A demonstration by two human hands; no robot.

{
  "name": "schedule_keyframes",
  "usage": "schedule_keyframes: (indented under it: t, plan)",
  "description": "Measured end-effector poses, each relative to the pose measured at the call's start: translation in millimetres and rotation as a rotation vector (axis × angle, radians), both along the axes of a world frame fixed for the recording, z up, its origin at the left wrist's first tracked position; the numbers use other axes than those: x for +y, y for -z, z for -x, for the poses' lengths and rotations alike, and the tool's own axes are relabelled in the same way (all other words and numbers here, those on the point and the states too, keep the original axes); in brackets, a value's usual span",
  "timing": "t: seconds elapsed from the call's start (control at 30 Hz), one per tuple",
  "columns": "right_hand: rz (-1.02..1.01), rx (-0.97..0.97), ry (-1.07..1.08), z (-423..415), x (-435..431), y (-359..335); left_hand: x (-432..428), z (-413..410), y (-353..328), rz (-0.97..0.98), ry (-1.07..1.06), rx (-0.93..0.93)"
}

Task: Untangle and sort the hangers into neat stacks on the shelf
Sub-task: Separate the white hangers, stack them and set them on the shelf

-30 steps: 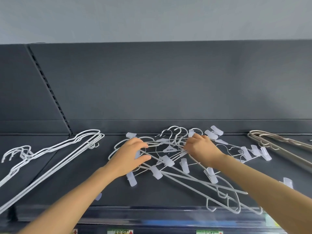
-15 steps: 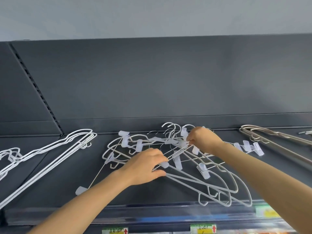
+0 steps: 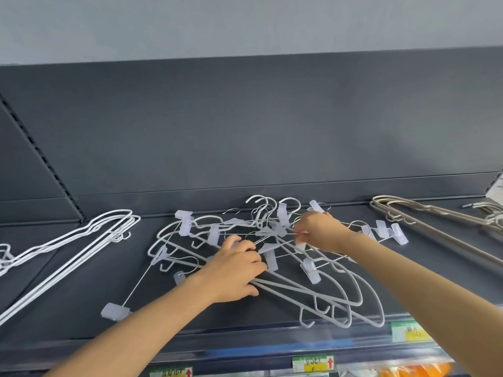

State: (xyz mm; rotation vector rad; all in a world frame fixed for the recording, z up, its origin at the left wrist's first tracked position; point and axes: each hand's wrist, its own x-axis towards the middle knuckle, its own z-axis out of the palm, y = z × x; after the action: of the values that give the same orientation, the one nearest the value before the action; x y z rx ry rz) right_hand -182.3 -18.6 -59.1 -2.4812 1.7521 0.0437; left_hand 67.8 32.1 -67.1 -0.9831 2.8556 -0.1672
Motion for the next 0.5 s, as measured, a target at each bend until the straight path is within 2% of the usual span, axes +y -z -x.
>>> schedule_keyframes:
  t: [0.17, 0.33, 0.4, 0.5]
  plan:
    - [-0.003, 0.015, 0.005, -10, -9, -4, 4, 17, 9, 0.121, 0.081, -0.015]
    - [-0.045, 0.098, -0.057, -15, -9, -8, 3, 18, 5, 0.097, 0.071, -0.004]
    - [-0.001, 0.157, -0.057, -16, -11, -8, 2, 15, 3, 0.073, 0.057, -0.013]
    - [0.118, 0.123, -0.019, -16, -12, -9, 2, 12, 1, 0.060, 0.035, -0.002]
